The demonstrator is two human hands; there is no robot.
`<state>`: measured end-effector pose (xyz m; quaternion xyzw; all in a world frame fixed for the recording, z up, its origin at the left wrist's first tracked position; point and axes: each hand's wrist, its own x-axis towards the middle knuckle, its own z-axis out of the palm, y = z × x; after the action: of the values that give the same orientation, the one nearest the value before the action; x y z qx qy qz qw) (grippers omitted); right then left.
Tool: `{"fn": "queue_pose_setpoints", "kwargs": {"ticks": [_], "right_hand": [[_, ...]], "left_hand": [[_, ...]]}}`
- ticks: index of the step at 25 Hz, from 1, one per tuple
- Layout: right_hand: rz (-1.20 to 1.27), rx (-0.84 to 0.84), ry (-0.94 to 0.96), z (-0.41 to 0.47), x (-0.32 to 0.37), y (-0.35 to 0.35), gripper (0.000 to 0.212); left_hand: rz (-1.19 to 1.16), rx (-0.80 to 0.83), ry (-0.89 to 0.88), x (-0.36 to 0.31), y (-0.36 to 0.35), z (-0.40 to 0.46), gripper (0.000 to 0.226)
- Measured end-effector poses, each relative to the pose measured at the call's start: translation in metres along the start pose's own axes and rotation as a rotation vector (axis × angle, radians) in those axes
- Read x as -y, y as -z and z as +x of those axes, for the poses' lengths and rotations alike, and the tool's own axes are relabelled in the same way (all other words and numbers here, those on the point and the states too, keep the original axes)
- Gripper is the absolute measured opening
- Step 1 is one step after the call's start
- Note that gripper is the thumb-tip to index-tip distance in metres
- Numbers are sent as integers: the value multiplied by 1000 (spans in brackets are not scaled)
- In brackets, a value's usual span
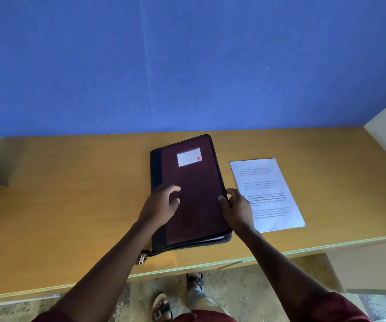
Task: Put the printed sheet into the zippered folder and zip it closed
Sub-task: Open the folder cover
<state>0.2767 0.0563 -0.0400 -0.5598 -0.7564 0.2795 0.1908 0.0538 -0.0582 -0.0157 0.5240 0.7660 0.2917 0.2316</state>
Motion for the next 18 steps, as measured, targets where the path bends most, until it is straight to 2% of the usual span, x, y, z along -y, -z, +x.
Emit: {"fn": "queue_pose_setpoints", "kwargs": {"ticks": [6,9,12,15,18], "right_hand": [[241,44,201,13,60,25,25],[378,125,328,13,94,27,25],[499,227,394,12,124,22,23],[514,300,403,12,141,12,21],[507,325,396,12,149,-1,23]], "left_hand": [[-62,-124,-152,-57,41,43,39],[-88,-161,-191,-76,57,51,41],[21,-164,-144,-81,72,52,43],[109,-133,-66,-76,90,45,40],[134,-178,-48,-68,106,33,36]]}}
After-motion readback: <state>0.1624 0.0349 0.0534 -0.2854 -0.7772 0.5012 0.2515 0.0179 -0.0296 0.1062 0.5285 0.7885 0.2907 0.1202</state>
